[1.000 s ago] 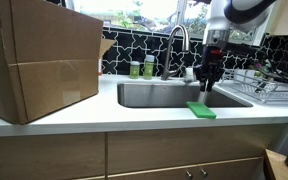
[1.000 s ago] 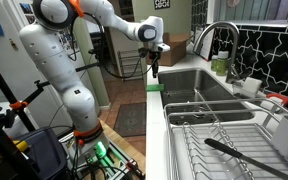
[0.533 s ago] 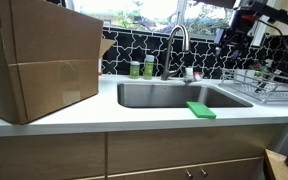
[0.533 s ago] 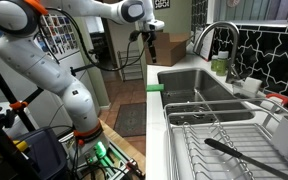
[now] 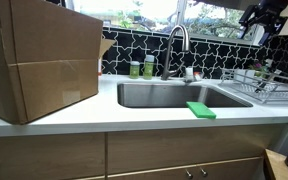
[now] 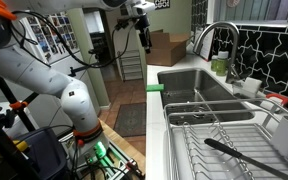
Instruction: Take the sponge out of the sink
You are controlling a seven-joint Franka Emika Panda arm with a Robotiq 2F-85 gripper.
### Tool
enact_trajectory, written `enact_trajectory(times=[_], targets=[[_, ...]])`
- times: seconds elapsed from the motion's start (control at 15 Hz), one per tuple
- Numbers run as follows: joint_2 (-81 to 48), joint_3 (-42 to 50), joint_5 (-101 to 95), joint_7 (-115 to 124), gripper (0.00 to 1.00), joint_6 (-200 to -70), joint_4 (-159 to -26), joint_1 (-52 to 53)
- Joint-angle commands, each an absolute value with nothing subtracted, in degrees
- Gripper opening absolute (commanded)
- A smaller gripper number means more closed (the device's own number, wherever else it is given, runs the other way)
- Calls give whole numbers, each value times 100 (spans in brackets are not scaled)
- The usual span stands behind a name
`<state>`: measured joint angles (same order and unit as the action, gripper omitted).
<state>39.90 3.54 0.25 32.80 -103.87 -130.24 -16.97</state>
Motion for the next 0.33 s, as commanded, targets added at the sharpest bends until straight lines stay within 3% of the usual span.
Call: enact_trajectory(times=[0.0, 0.27], targets=[[4006, 333, 44, 3269, 100, -10363, -13012, -1747], [4007, 329, 43, 3294, 100, -10363, -13038, -1751]])
